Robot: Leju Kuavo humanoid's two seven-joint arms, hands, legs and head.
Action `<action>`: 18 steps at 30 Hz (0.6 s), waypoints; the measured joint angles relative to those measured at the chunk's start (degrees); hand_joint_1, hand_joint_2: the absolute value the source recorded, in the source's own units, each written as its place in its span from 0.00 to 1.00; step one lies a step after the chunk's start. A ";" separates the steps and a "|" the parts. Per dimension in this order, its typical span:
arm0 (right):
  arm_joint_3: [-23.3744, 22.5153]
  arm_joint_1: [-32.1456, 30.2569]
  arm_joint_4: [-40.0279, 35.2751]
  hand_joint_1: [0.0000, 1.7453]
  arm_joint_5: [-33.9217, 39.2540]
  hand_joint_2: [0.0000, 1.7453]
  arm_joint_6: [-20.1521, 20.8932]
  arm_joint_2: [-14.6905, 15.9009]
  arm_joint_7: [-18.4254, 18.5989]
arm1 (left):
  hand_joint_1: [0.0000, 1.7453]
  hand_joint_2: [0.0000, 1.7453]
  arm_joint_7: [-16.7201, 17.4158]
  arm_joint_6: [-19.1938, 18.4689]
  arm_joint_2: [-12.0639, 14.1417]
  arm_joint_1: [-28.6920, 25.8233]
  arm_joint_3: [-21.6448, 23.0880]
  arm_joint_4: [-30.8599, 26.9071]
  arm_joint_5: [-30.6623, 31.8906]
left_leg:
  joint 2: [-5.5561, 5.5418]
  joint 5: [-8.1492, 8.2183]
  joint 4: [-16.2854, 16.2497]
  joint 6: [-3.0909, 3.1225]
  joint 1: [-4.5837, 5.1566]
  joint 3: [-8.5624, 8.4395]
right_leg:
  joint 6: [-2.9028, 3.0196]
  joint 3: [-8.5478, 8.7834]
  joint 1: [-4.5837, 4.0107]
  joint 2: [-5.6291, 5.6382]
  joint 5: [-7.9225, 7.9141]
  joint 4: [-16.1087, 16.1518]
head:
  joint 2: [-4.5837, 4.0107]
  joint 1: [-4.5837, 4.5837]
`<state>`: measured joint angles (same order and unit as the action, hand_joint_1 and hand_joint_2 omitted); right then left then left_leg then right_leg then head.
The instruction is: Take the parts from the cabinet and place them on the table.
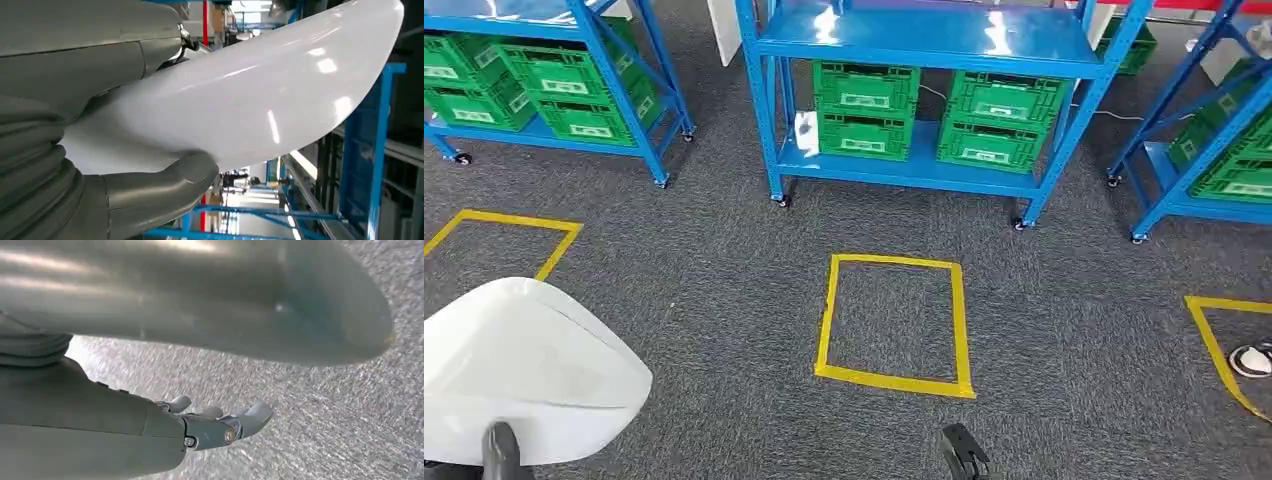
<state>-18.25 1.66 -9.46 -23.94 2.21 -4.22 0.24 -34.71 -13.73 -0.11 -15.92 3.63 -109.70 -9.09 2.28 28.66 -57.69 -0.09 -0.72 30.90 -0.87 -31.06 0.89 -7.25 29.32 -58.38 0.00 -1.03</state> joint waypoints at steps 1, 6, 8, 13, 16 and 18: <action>0.29 0.21 0.00 0.00 -0.37 0.00 -0.02 0.05 0.43 | 1.00 1.00 0.42 0.11 -0.44 0.37 -0.09 -0.49 0.02 | -0.58 -0.21 0.11 0.24 -0.01 0.40 | -0.28 -0.36 0.15 3.77 1.16 -1.20 | 0.00 -0.02; 1.97 0.16 0.00 0.00 -2.99 0.00 0.31 -0.15 1.13 | 1.00 1.00 0.88 2.91 -2.34 1.32 -0.33 -2.78 2.82 | -4.46 -0.67 -0.50 0.85 0.22 1.38 | -0.26 -8.13 0.09 7.13 8.20 -17.95 | 0.00 -0.24; 2.50 0.38 0.00 0.00 -3.89 0.00 0.39 -0.24 1.75 | 1.00 1.00 0.75 4.14 -2.89 0.87 -0.33 -3.96 3.35 | -6.30 -0.59 -0.98 0.72 0.19 1.47 | -0.03 -5.14 0.19 7.37 3.74 -11.64 | 0.00 -0.26; 4.40 0.51 0.00 0.00 -6.10 0.00 0.81 -0.48 2.95 | 1.00 1.00 -1.16 8.49 -3.43 -1.20 -0.35 -6.96 3.76 | -9.67 -0.71 -1.59 -1.02 0.17 2.59 | 0.68 -0.49 0.18 11.25 0.94 -1.32 | 0.00 -0.20; 5.51 0.94 0.00 0.00 -7.69 0.00 1.07 -0.83 2.97 | 1.00 1.00 -3.59 12.12 -2.91 -3.36 -0.35 -8.20 2.34 | -7.41 -0.55 -2.08 -1.90 0.09 3.29 | 2.17 -0.15 0.55 8.80 0.24 -0.33 | 0.00 -0.16; 6.28 1.04 0.00 0.00 -8.37 0.00 1.05 -0.83 2.97 | 1.00 1.00 -4.81 14.89 -2.21 -3.82 -0.17 -8.77 1.37 | -3.40 3.82 -8.36 -2.36 0.22 6.38 | 2.89 -0.22 0.39 7.26 0.23 -0.21 | 0.00 0.22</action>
<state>-11.98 2.69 -9.46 -32.31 3.26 -5.05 3.21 -39.52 1.16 -2.32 -19.74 3.45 -118.47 -7.72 -1.12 32.48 -66.05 -2.45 -0.50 37.28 2.02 -31.28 1.27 0.01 29.55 -58.60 0.00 -0.81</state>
